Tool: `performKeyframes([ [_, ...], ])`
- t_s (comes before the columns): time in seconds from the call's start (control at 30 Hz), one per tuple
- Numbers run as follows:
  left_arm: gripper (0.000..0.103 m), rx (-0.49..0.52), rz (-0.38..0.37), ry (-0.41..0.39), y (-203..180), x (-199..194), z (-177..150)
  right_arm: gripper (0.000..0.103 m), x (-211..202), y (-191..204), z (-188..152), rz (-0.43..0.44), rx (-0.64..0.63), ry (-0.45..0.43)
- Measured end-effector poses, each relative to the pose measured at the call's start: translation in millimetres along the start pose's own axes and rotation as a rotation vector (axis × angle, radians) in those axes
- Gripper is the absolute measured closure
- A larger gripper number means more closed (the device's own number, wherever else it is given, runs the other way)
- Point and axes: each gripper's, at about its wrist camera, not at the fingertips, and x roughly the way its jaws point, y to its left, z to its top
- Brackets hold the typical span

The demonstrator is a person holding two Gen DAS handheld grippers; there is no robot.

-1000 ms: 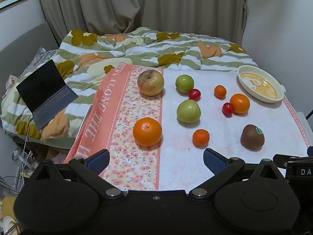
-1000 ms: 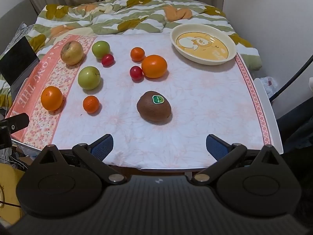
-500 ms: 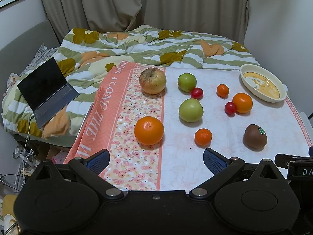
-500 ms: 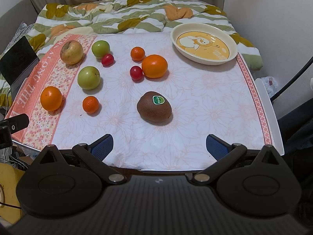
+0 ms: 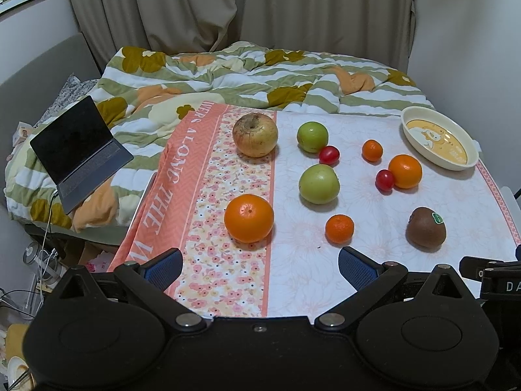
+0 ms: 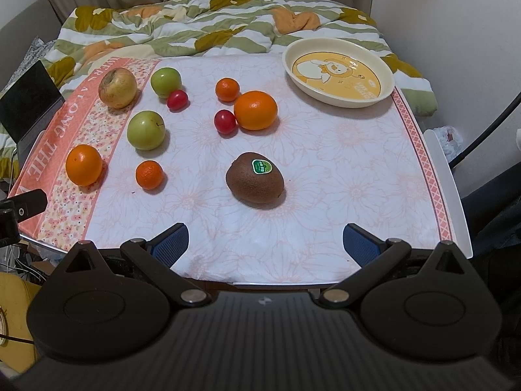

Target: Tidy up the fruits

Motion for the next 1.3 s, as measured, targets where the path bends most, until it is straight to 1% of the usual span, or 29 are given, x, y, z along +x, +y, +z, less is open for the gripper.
performKeyframes([
  [0.77,0.000,-0.005,0.006,-0.002,0.1,0.1,-0.1,0.000,-1.1,-4.2,1.7,0.003,0.001,0.001],
  [1.2,0.000,-0.002,0.007,-0.002,-1.9,-2.8,0.5,0.000,1.9,-1.5,-3.1,0.002,0.000,-0.003],
  [1.3,0.000,0.001,0.007,-0.004,-3.7,-3.9,1.2,0.000,-0.8,-4.2,1.4,0.004,0.000,-0.002],
])
